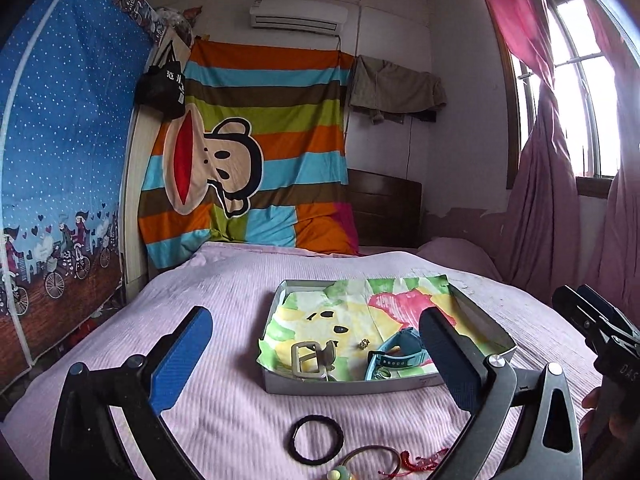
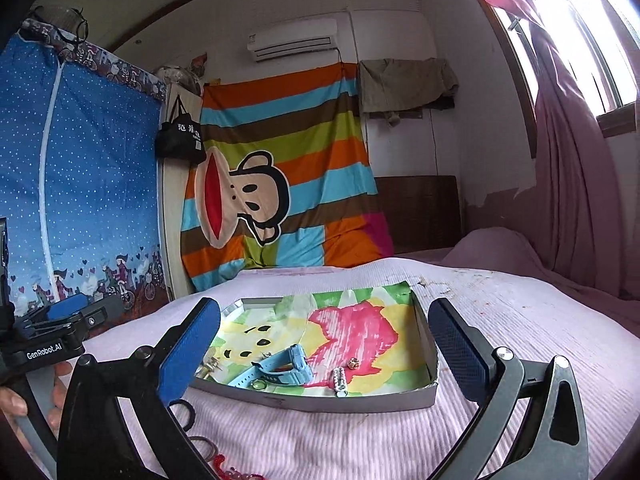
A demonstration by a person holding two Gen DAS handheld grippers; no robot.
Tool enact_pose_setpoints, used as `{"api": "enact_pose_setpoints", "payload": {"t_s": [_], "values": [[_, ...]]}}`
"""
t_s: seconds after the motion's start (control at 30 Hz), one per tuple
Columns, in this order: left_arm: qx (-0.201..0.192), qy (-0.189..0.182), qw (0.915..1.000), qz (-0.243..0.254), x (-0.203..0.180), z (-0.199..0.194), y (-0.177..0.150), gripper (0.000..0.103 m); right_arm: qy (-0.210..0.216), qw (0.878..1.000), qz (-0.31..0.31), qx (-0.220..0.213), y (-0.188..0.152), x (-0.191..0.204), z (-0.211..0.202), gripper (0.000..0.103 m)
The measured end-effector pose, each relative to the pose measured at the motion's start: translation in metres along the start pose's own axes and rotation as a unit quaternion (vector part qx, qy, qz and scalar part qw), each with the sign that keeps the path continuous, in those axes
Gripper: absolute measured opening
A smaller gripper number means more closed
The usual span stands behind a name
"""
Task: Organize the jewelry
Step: 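Pull both tools back from the tray toward the remaining jewelry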
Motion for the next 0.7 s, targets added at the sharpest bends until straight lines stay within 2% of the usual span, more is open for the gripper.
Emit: {"api": "enact_pose_setpoints", "payload": {"t_s": [0.23, 0.37, 0.57, 0.7], "values": [[-0.02, 0.004, 0.9997, 0.011, 0.002, -0.032, -0.015, 0.103, 0.011, 1.0, -0.018, -0.015, -0.01, 0.009, -0.036, 0.102], [-0.009, -0.003, 0.9998, 0.019, 0.004, -0.042, -0.025, 0.103, 0.022, 1.0, -0.018, -0.009, -0.018, 0.01, -0.05, 0.102], [0.054, -0.044, 0.9976, 0.0, 0.011, -0.042, -0.053, 0.103, 0.03, 0.999, -0.021, 0.028, -0.04, 0.006, -0.057, 0.102], [0.114, -0.084, 0.9894, -0.033, 0.016, -0.031, -0.072, 0.103, 0.035, 0.997, -0.015, 0.074, -0.057, 0.001, -0.043, 0.102]]}}
Point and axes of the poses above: each gripper's, at about its wrist camera, not at the fingertips, and z roughly the way its jaws point, x to its left, y to its top, the point moved 2 cm from there along z, roughly the way its jaws point, and after that the axes turned 13 degrees about z, right-handed, at the moved point
